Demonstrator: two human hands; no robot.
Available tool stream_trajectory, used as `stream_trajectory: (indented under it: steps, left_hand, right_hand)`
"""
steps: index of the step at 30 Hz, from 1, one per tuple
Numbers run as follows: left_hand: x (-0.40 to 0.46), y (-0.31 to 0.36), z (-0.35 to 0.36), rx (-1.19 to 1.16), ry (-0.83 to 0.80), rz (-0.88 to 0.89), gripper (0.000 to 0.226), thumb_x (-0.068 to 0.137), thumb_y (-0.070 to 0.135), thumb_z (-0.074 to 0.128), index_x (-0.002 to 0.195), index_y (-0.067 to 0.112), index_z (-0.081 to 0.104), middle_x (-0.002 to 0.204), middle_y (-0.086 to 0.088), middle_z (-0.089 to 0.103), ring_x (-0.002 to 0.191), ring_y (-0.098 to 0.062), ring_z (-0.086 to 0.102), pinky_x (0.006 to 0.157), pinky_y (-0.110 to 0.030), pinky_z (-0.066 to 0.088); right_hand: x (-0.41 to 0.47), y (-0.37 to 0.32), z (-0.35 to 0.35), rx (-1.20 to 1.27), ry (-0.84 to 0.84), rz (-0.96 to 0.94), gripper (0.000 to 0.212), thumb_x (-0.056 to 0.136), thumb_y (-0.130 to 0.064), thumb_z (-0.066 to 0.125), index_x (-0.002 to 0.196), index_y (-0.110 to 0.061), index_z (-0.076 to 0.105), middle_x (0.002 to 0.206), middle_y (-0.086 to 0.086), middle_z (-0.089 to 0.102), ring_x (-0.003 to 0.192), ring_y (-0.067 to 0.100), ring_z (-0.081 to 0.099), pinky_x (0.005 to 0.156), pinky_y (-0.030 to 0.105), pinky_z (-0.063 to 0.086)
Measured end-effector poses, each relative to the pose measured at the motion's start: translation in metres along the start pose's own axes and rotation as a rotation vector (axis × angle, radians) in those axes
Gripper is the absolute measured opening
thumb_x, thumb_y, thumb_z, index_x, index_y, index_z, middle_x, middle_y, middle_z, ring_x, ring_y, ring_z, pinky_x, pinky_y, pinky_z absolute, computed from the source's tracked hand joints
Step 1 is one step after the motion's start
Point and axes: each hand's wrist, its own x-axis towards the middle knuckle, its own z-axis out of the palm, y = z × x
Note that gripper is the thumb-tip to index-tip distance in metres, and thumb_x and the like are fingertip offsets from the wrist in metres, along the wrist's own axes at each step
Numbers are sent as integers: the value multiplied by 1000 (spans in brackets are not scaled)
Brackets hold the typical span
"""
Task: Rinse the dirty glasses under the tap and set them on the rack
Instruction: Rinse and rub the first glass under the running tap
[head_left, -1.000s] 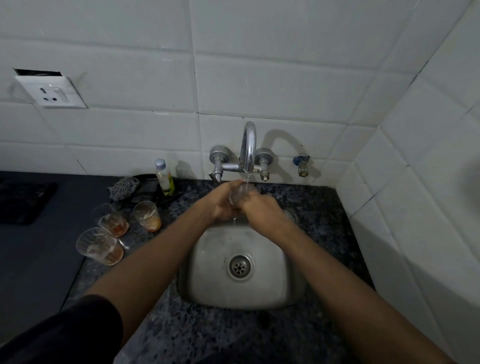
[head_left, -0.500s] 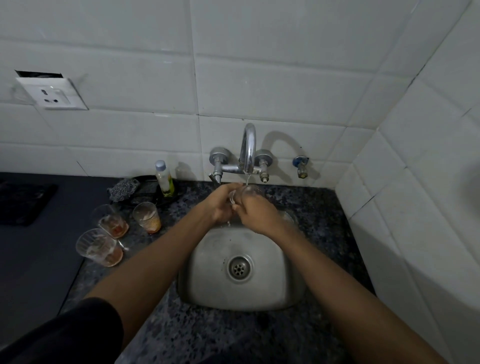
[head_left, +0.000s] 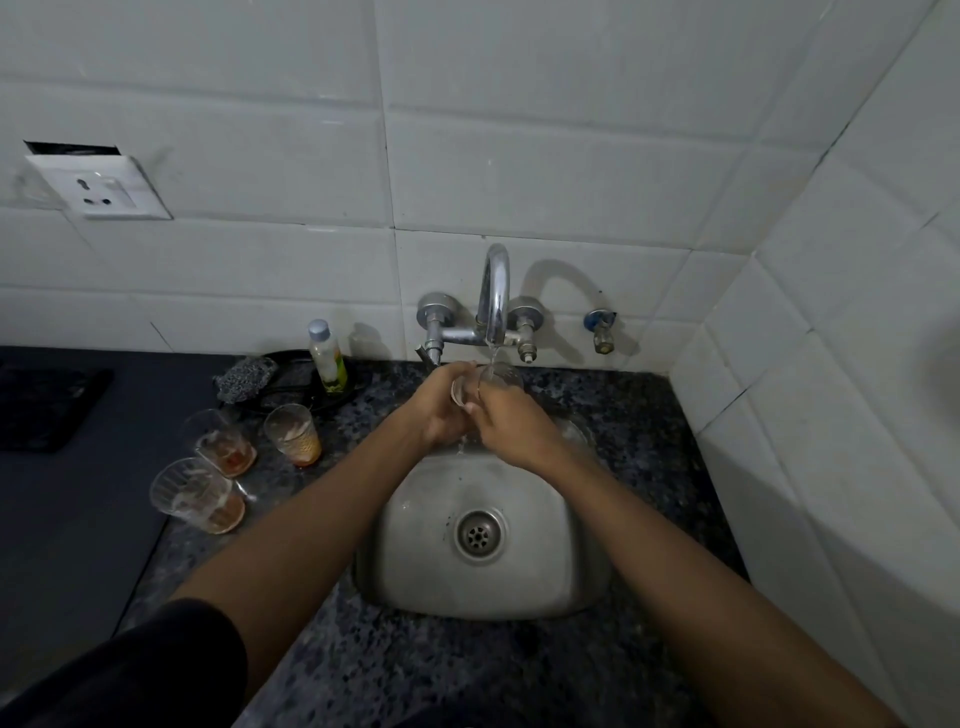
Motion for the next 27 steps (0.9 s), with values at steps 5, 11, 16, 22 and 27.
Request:
stream_trajectory:
  steps: [5, 11, 16, 22, 27]
  left_hand:
    - [-2, 5, -2, 133, 43, -13, 28, 93, 39, 61, 95, 13, 72, 92, -6, 68, 78, -21, 64, 69, -34, 50]
    - [2, 2, -2, 102, 118, 74, 49, 95, 39, 64, 128, 3, 68, 122, -17, 71, 114, -34, 67, 104, -49, 52]
    - [-2, -2, -1, 188, 225, 216, 10, 93, 22, 71, 92, 12, 69, 92, -10, 74, 75, -20, 73, 59, -31, 57]
    - [-13, -9, 0, 264, 270, 346, 23, 98, 24, 68, 113, 6, 65, 106, -10, 74, 95, -21, 73, 73, -32, 60]
    - [-13, -10, -2, 366, 261, 372, 32, 101, 36, 62, 120, 11, 67, 110, -10, 75, 104, -23, 72, 92, -43, 59]
  right_hand:
    - [-11, 18, 12, -34, 138, -88, 35, 93, -15, 72, 127, -19, 64, 119, 4, 69, 107, 26, 66, 84, 42, 57]
    - [-14, 10, 25, 361, 569, 69, 52, 82, -33, 86, 121, -17, 55, 121, -1, 51, 108, 15, 56, 85, 21, 51]
    - [-9, 21, 25, 276, 297, 164, 52, 86, -42, 81, 124, -16, 57, 124, 3, 54, 110, 18, 55, 87, 34, 53]
    - [-1, 19, 22, 197, 97, 286, 44, 79, -46, 75, 112, -19, 64, 103, -1, 69, 90, 18, 67, 75, 37, 58]
    - [1, 18, 23, 192, 34, 334, 58, 71, -55, 77, 116, -19, 65, 102, 0, 73, 90, 20, 71, 77, 38, 61]
